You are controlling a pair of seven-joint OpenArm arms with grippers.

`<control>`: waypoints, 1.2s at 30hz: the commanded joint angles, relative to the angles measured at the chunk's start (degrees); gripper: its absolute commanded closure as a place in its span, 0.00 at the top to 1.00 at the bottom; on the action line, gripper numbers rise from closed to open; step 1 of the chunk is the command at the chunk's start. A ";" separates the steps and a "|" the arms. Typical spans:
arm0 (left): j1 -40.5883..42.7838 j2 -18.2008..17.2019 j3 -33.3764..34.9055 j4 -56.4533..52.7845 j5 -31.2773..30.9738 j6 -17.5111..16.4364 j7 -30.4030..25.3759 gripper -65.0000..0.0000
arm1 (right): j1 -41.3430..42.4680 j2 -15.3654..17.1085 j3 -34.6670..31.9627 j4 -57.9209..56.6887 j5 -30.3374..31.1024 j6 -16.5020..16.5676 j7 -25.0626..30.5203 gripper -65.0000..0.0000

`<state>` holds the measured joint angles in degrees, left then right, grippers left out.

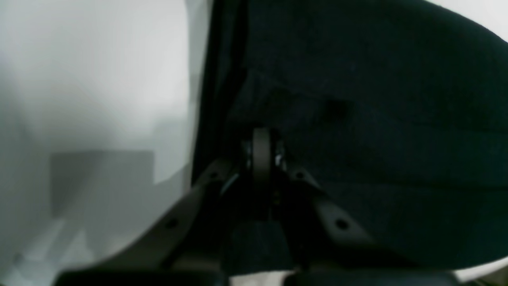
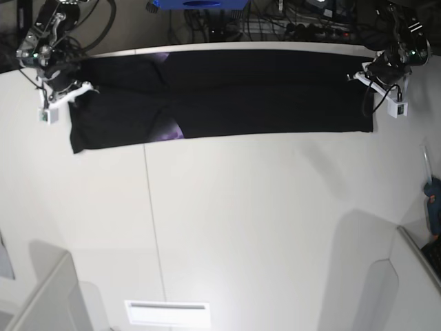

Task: Fold the T-shirt properly
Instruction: 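Lower the folded hem onto the shirt and release the strip ends, then move the left gripper inward and grasp the strip near its middle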

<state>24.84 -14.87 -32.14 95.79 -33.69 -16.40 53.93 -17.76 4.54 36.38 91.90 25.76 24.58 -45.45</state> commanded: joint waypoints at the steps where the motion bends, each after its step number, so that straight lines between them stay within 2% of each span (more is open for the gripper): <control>1: -0.62 -0.20 -0.17 -0.27 2.44 0.71 0.44 0.00 | 0.40 1.05 0.32 -0.51 -1.36 -0.53 -0.66 0.00; 4: -3.26 0.76 -0.17 -0.89 4.20 0.71 0.53 0.00 | 2.77 1.05 0.50 -2.01 -1.80 -0.62 -0.66 0.00; 9: -8.09 0.94 0.10 -1.85 4.11 0.71 0.79 0.00 | 8.57 0.26 0.32 -3.24 -10.07 -0.62 -0.66 0.00; 12: -10.55 0.68 1.59 -1.68 4.11 0.71 3.34 0.00 | 11.82 -0.54 0.32 -4.56 -13.58 -0.53 -0.83 0.00; 17: -12.31 0.85 -1.66 2.19 3.76 0.71 7.74 0.00 | 12.09 -1.06 0.32 -1.66 -13.49 -0.36 -1.10 0.00; 22: -11.87 0.85 -6.06 8.70 3.41 0.45 8.35 0.00 | 11.30 -3.00 0.32 2.56 -13.49 -0.18 -0.66 0.00; 24: -11.61 0.85 -7.38 10.28 1.30 0.45 8.44 0.00 | 11.21 -4.32 0.32 5.20 -13.49 0.43 -0.66 0.00; 28: -8.71 0.41 -11.51 10.63 -10.22 0.45 9.06 0.00 | 9.28 -6.95 0.32 13.55 -13.49 7.91 -1.01 0.00; 30: -7.13 -0.20 -13.53 10.54 -14.44 0.45 8.97 0.00 | 8.22 -8.10 0.32 16.98 -13.67 8.70 -1.27 0.00; 32: -5.98 -0.29 -14.85 10.54 -15.76 0.45 8.88 0.01 | 6.90 -8.54 0.15 19.36 -13.67 8.78 -1.63 0.00; 35: -5.63 -0.03 -16.52 9.75 -15.67 0.45 8.79 0.50 | 4.97 -8.54 -2.23 20.06 -13.58 8.78 -1.10 0.00; 36: -5.81 0.06 -16.87 8.78 -15.67 0.45 8.79 0.63 | 4.53 -8.54 -2.67 20.06 -13.58 8.78 -1.10 0.00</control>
<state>19.11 -13.98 -48.51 103.98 -49.10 -15.92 63.64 -13.80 -4.29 33.54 110.93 11.60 33.32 -48.03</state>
